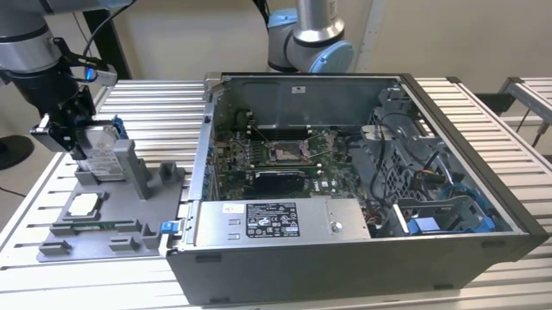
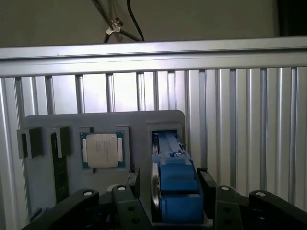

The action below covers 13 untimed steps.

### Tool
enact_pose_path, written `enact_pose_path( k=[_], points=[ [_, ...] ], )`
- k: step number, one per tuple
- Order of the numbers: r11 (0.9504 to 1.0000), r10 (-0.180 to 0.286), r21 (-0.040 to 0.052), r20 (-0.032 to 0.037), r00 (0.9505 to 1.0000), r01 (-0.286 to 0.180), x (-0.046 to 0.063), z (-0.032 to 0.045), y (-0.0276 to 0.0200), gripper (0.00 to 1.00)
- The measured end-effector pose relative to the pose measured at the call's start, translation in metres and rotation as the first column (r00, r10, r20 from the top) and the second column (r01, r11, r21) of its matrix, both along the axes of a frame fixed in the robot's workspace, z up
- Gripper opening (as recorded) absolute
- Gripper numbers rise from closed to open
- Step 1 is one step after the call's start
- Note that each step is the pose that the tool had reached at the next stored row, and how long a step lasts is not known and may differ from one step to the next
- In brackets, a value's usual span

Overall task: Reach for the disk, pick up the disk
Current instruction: 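Pick up the disk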

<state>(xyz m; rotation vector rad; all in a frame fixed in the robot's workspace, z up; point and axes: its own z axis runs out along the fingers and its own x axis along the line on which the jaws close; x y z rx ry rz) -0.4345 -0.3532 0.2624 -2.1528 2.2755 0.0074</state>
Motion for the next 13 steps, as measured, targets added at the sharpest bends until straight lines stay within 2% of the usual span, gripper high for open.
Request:
enact_pose_path(
  k=[1, 2, 13],
  points=[
    [1.0, 0.0, -0.0001, 0.0002, 1.0, 0.0, 0.0, -0.0001, 0.0, 1.0],
    [1.0, 0.0, -0.0004, 0.0002, 1.0, 0.0, 0.0, -0.0001, 0.0, 0.0],
    [1.0, 0.0, -0.005, 0.0002, 1.0, 0.0, 0.0, -0.0001, 0.0, 0.0]
  ],
)
